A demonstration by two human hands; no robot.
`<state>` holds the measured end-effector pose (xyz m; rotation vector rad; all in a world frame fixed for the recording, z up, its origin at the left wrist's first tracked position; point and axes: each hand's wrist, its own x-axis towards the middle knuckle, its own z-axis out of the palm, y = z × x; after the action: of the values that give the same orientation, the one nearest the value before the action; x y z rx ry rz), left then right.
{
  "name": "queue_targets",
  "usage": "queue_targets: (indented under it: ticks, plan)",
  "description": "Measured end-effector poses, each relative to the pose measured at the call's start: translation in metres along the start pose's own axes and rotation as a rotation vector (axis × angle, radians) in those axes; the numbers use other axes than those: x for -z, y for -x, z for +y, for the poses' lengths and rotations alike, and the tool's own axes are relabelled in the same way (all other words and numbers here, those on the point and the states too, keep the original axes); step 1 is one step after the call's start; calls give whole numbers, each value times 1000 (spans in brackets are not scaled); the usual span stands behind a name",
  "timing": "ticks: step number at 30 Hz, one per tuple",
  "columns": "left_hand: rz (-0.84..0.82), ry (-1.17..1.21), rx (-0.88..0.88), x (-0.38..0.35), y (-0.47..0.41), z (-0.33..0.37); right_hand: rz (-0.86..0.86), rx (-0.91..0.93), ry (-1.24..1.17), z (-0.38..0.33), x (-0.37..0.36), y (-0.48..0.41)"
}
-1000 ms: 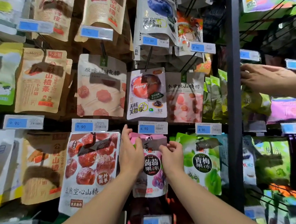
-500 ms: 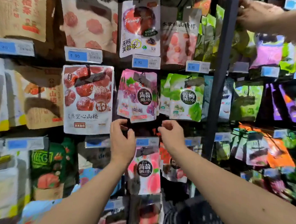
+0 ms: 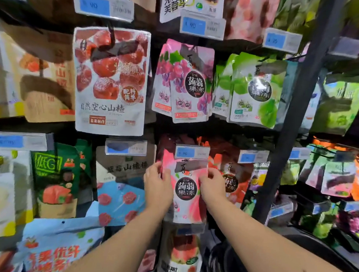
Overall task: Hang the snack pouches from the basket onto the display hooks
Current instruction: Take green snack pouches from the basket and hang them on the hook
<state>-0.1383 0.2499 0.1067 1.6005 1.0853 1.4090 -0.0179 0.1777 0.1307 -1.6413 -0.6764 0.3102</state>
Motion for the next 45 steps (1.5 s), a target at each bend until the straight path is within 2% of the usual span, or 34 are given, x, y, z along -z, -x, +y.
queue_targets:
  ticks: [5, 12, 16, 19, 23, 26, 29, 31, 37, 40, 43, 45]
  plan:
    - [-3, 78, 137, -17, -15, -3, 18, -49, -72, 0, -14, -3]
    - [33, 164, 16, -24, -3, -7, 15, -18, -260, 11, -23, 1]
    - [92, 214, 64, -20, -8, -9, 33, -39, -340, 7, -11, -8]
    - [64, 234, 96, -15, -22, 0, -16, -19, -329, 17, -14, -41]
    - [-91, 311, 195, -18, -43, 0, -139, -98, -393, 4, -14, -61]
    - [-156, 499, 366, -29, -69, -27, -228, -169, -461, -7, -14, -67]
    - [-170, 663, 517, -19, -66, 6, -276, -170, -490, -7, -20, -80]
    - [-231, 707, 541, -22, -72, 12, -284, -197, -516, -6, -25, -87]
    - [-218, 632, 525, -29, -93, 14, -265, -242, -479, -13, -32, -96]
    - [-168, 491, 491, -35, -108, -5, -209, -312, -457, -15, -35, -110]
    - [-176, 302, 475, -42, -131, -29, -235, -338, -422, -4, -44, -131]
    - [-184, 281, 434, -42, -137, -33, -261, -366, -428, 25, -59, -160]
